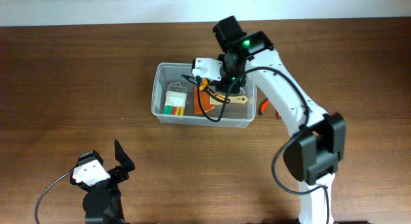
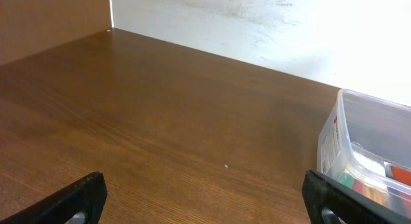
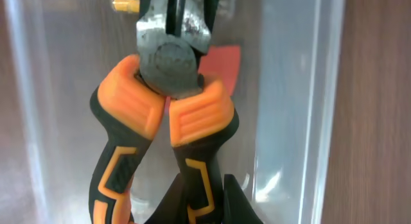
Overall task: Pack container
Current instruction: 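Carry the yellow-black pliers into the container and release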
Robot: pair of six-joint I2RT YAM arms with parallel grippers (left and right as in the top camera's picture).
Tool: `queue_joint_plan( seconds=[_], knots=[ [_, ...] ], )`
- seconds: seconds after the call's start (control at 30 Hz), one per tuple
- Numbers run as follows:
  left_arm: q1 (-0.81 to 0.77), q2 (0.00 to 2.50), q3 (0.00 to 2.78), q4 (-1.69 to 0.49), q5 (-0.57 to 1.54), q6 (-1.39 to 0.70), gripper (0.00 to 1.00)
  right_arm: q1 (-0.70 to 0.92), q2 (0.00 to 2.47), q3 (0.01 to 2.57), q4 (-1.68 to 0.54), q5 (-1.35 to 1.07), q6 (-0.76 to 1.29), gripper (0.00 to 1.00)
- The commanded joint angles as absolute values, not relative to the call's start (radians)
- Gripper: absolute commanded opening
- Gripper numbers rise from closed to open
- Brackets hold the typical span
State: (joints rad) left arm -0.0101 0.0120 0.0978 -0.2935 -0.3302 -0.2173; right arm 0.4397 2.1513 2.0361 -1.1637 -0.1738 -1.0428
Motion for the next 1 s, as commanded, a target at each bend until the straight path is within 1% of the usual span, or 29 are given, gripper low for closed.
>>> queue_joint_plan(
  seconds=[0.0, 0.17, 0.23, 0.3, 0.37, 0.4, 0.47, 0.53, 0.6, 0.63, 0.77, 0.8, 0.87, 0.9, 0.97],
  knots=[
    [-0.014, 0.006, 0.093, -0.292, -0.337, -0.208, 0.99, 0.445, 2.202, 2.036, -1.116, -0.225, -1.119, 0.04],
    [-0.014, 0.006, 0.093, -0.292, -0.337, -0.208, 0.99, 0.432, 2.274, 2.036, -1.037, -0.179, -1.122, 0.04],
    [-0.014, 0.006, 0.093, -0.292, -0.337, -0.208, 0.99, 0.424, 2.287, 2.036, -1.031, -0.176, -1.121, 0.15],
    [-0.014, 0.006, 0.093, -0.292, -0.337, -0.208, 0.99, 0.421, 2.292, 2.036, -1.034, -0.175, -1.118, 0.21],
    [-0.014, 0.006, 0.093, -0.292, -0.337, -0.208, 0.99, 0.418, 2.291, 2.037, -1.034, -0.171, -1.100, 0.36],
    [-0.014, 0.006, 0.093, -0.292, -0.337, -0.208, 0.99, 0.418, 2.289, 2.037, -1.031, -0.164, -1.076, 0.41],
    [-0.014, 0.006, 0.093, -0.292, -0.337, -0.208, 0.99, 0.418, 2.289, 2.050, -1.033, -0.138, -1.000, 0.43],
    [-0.014, 0.006, 0.093, -0.292, -0.337, -0.208, 0.99, 0.418, 2.280, 2.079, -1.049, -0.088, -0.881, 0.43],
    [-0.014, 0.006, 0.093, -0.292, -0.337, -0.208, 0.99, 0.416, 2.263, 2.129, -1.099, -0.045, -0.800, 0.42],
    [-0.014, 0.006, 0.093, -0.292, -0.337, -0.208, 0.99, 0.411, 2.249, 2.162, -1.132, -0.029, -0.763, 0.39],
    [-0.014, 0.006, 0.093, -0.292, -0.337, -0.208, 0.99, 0.361, 2.184, 2.341, -1.277, -0.028, -0.593, 0.39],
    [-0.014, 0.006, 0.093, -0.292, -0.337, -0.208, 0.99, 0.342, 2.167, 2.390, -1.314, -0.038, -0.546, 0.41],
    [-0.014, 0.006, 0.093, -0.292, -0.337, -0.208, 0.99, 0.290, 2.128, 2.477, -1.369, -0.069, -0.445, 0.54],
    [-0.014, 0.006, 0.093, -0.292, -0.337, -0.208, 0.99, 0.258, 2.107, 2.509, -1.382, -0.084, -0.396, 0.58],
    [-0.014, 0.006, 0.093, -0.292, -0.337, -0.208, 0.99, 0.178, 2.068, 2.549, -1.396, -0.105, -0.310, 0.59]
  ],
)
